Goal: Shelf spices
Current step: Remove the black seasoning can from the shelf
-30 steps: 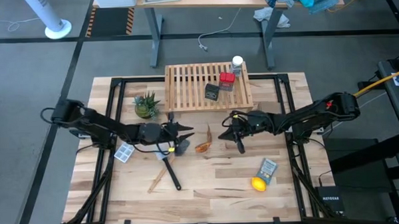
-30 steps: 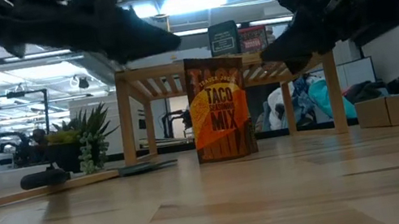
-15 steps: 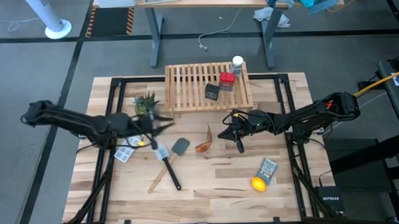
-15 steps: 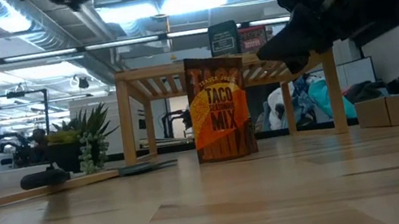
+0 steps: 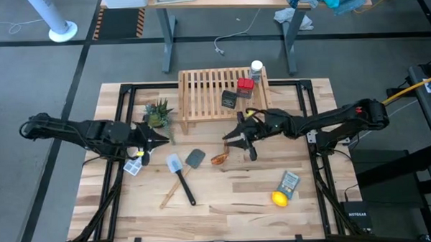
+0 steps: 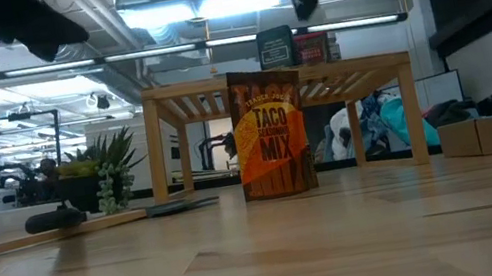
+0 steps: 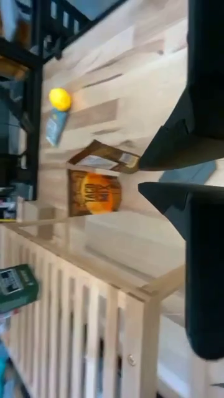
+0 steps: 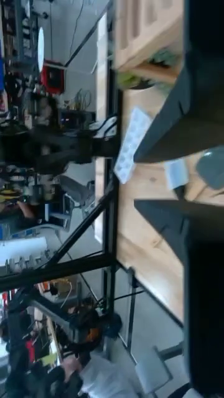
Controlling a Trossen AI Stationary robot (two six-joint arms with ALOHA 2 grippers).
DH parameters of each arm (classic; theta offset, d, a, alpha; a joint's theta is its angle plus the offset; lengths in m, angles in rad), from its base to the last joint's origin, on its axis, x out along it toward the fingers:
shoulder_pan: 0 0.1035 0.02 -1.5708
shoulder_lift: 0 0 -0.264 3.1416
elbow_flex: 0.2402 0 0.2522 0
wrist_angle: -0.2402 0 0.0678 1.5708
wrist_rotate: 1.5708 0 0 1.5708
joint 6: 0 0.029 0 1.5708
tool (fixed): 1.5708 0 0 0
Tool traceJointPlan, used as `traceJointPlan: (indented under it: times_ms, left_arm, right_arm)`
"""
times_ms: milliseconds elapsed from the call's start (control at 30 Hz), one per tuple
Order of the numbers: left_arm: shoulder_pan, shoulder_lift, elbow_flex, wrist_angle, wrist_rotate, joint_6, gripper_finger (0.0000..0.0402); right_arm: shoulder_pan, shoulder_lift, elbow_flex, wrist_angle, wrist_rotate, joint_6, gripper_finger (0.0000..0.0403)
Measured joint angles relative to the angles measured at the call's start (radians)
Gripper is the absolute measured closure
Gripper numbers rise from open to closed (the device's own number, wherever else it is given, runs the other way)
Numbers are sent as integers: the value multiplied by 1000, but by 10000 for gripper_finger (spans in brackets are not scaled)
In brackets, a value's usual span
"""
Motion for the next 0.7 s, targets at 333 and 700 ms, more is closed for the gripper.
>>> traceJointPlan:
  times_ms: [333,700]
  left_arm:
    - [0,44,0,1,0,27,329]
    - [0,44,0,2,0,53,353]
  right_arm:
    - [0,0,307,-589,235,-63,161]
    - [0,0,399,-888,463,-53,157]
